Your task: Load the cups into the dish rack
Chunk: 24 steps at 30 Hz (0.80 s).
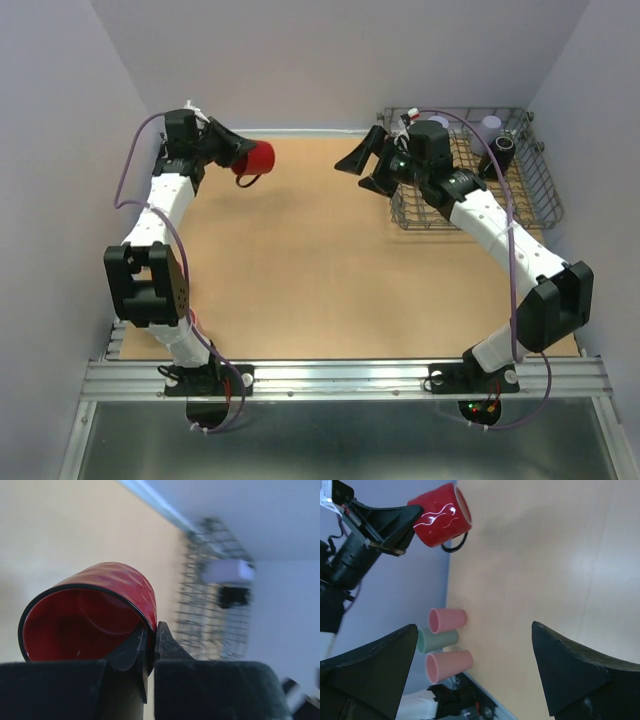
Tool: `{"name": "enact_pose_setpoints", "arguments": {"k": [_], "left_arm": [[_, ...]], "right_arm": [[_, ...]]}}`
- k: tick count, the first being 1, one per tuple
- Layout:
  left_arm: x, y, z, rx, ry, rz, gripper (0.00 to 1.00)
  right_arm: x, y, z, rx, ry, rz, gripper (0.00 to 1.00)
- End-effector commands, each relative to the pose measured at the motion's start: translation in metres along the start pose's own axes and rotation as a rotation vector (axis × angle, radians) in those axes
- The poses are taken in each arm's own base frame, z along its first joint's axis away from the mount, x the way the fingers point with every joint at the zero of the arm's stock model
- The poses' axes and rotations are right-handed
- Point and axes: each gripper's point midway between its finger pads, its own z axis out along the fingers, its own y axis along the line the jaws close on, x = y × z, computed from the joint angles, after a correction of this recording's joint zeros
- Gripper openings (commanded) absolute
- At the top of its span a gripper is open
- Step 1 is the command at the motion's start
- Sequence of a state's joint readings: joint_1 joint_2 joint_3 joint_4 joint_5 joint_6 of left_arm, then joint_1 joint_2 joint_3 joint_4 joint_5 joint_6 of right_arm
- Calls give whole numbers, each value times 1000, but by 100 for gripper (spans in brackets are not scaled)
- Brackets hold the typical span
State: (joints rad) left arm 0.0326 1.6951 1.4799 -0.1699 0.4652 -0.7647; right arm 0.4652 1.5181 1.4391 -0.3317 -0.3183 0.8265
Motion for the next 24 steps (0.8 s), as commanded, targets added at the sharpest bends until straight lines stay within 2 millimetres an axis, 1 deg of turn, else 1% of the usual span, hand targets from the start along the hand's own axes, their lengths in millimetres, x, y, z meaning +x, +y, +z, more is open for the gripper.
{"name": "enact_pose_setpoints", "arguments": {"k": [1, 2, 3, 5, 6, 7, 8, 9, 10, 11, 12, 13, 15, 18, 19, 20, 21, 23, 24], "left_arm": [[-5, -162, -79, 625, -76, 77, 0], [0, -172, -85, 671, -71, 81, 0], [6, -188, -95, 740, -74, 94, 0], [15, -199, -103, 794, -59, 110, 0], [20, -202, -104, 810, -36, 87, 0], [26, -212, -112, 869, -34, 105, 0], [31, -215, -116, 898, -16, 91, 0], [37, -212, -116, 915, 0, 66, 0], [40, -225, -136, 1016, 6, 51, 0], [44, -228, -143, 1058, 13, 38, 0], [47, -226, -145, 1079, 25, 18, 0], [48, -230, -153, 1120, 44, -7, 0], [50, -231, -158, 1146, 59, -30, 0], [51, -233, -170, 1192, 86, -99, 0], [52, -234, -172, 1209, 99, -109, 0], [54, -235, -173, 1211, 147, -158, 0], [54, -235, -173, 1216, 168, -175, 0], [56, -235, -172, 1206, 215, -231, 0], [57, -234, -170, 1196, 248, -277, 0]], "right_arm": [[-33, 48, -7, -195, -49, 207, 100], [-35, 47, -5, -208, -48, 250, 100], [-41, 55, -6, -249, -59, 322, 100], [-45, 60, -4, -319, -79, 373, 100], [-47, 63, -3, -344, -86, 402, 100], [-48, 64, -3, -368, -85, 460, 100], [-47, 60, 0, -380, -88, 481, 100], [-53, 68, -2, -444, -113, 477, 100], [-56, 69, -2, -463, -116, 513, 100], [-60, 72, -2, -485, -134, 518, 100], [-62, 73, -3, -498, -141, 523, 100], [-65, 75, -2, -517, -149, 525, 100], [-75, 89, -9, -577, -186, 470, 100], [-82, 97, -11, -598, -211, 424, 100], [-86, 102, -14, -613, -223, 394, 100], [-85, 102, -11, -612, -218, 375, 100], [-90, 111, -14, -630, -239, 308, 100], [-94, 118, -15, -620, -258, 225, 100], [-93, 112, -8, -567, -251, 205, 100]]}}
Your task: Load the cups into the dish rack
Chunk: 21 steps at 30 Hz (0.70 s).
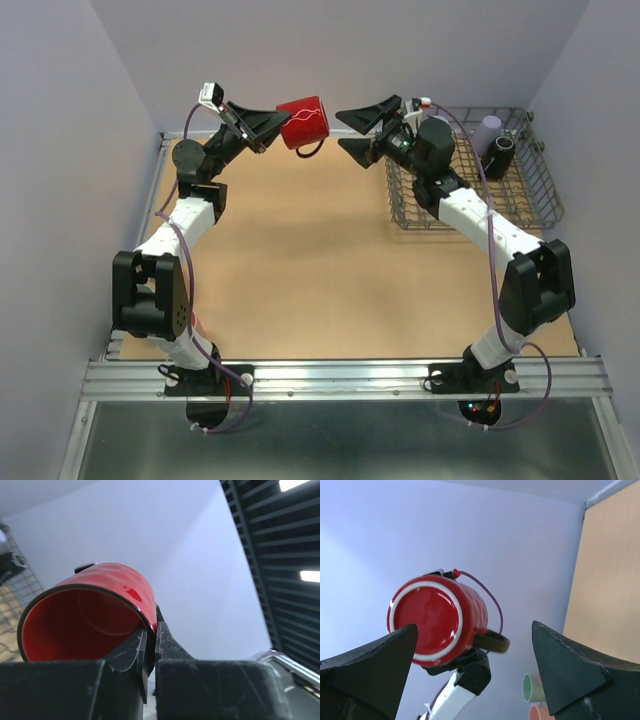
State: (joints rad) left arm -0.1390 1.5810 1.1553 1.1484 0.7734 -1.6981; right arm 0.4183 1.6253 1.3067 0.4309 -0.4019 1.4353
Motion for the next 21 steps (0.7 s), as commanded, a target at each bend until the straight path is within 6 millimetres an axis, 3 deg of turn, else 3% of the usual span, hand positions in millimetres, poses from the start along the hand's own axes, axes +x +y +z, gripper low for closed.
{"name": "enact_pose_setpoints", "arguments": {"k": [1, 11, 21], "left_arm": [[18, -55, -3, 173, 69, -67, 0], [24, -46, -6, 155, 39, -226, 0], [35, -53, 10, 210, 64, -274, 0]], "right_arm": [[-8, 61, 5, -124, -17, -284, 100], [1, 112, -3, -213, -5, -554, 100], [20, 96, 6, -158, 55, -613, 100]]}}
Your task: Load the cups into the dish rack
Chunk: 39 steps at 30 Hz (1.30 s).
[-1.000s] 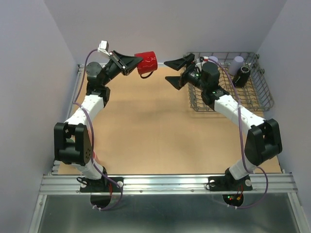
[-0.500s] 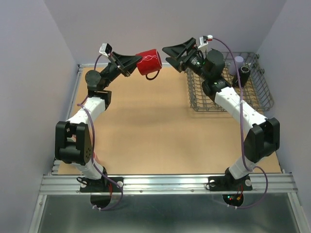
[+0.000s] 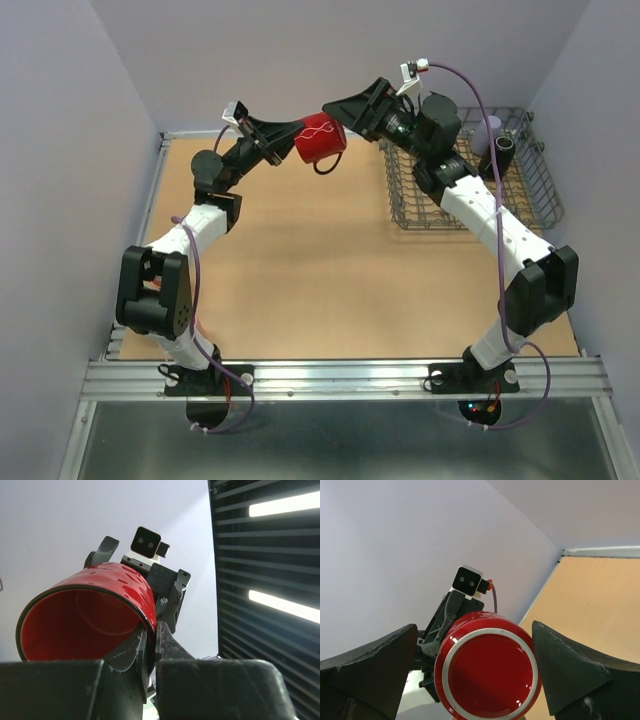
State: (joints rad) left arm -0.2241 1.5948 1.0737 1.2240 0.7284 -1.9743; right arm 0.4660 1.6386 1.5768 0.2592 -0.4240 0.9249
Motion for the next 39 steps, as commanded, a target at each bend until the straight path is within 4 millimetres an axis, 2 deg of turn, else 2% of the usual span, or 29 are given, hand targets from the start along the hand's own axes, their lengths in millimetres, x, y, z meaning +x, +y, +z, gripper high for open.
{"name": "enact_pose_setpoints", "arguments": {"k": [1, 10, 20, 28, 36, 39], "left_arm": [[26, -58, 5, 200, 68, 53, 0], [22, -71, 4, 270, 41, 57, 0], [23, -81, 11, 266, 39, 85, 0], [25, -83, 13, 271, 61, 91, 0], [32, -83, 15, 271, 82, 90, 0], [32, -83, 14, 270, 83, 86, 0]], "right_arm": [[-5, 33, -3, -58, 12, -83, 100], [6, 32, -15, -22, 36, -98, 100], [21, 4, -27, 79, 75, -136, 100], [34, 3, -32, 63, 126, -136, 100], [22, 8, -20, 50, 102, -146, 100], [12, 15, -16, 40, 74, -157, 100]]}}
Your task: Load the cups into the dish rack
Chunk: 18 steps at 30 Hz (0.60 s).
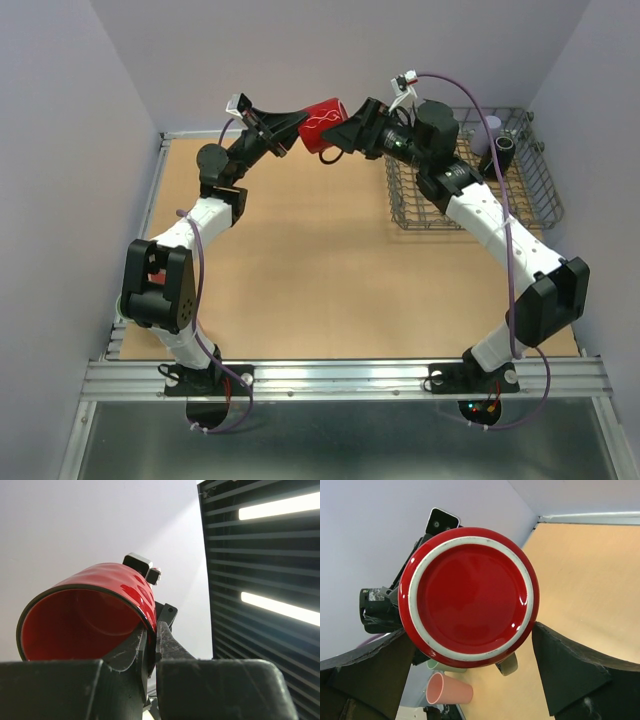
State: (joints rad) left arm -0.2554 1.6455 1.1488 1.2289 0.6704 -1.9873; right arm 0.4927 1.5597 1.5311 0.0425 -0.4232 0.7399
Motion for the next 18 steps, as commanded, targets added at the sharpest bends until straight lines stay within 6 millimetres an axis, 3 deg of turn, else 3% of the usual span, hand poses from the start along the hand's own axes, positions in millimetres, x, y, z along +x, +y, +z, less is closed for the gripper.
{"name": "enact_pose_setpoints", "arguments": {"k": [1, 11, 18], "left_arm": [[36, -74, -3, 227, 100, 92, 0], [38, -76, -5, 251, 109, 79, 0], [40, -80, -3, 259, 122, 76, 0]], "right_arm": [[-28, 30, 2, -68, -63, -52, 100], [-52, 74, -5, -258, -152, 2, 100], [-51, 76, 0, -304, -157, 62, 100]]}}
